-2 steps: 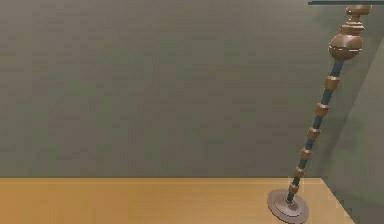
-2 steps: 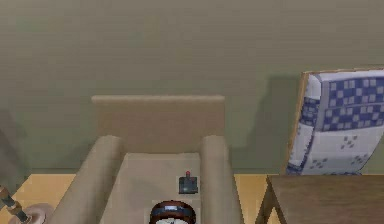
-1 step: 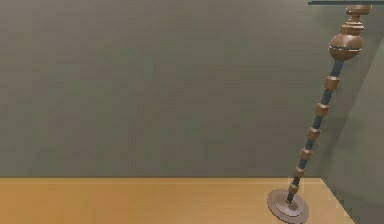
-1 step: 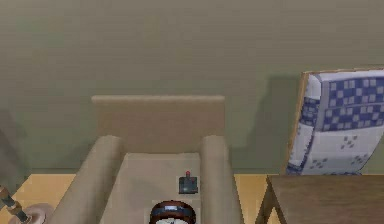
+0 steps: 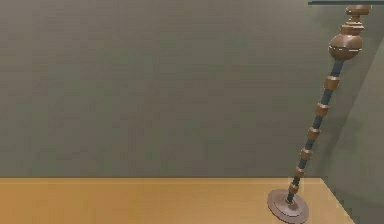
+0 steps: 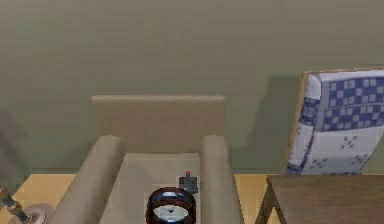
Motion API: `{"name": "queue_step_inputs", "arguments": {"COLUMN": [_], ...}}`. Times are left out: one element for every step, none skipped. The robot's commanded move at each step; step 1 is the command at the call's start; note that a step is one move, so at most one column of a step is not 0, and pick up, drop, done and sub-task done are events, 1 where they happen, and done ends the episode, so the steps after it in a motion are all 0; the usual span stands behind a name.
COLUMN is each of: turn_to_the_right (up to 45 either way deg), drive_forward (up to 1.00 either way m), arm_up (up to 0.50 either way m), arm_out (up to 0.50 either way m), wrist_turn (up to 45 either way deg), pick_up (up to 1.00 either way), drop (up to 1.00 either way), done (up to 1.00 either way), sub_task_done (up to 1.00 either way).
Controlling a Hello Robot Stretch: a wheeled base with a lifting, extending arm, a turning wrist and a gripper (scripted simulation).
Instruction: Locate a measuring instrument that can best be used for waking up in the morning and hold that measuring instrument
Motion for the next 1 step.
{"name": "queue_step_inputs", "arguments": {"turn_to_the_right": [0.0], "drive_forward": [0.0], "arm_up": [0.0], "arm_out": [0.0], "wrist_turn": [0.0], "pick_up": [0.0], "drop": [0.0], "done": [1.0], "sub_task_done": [0.0]}}
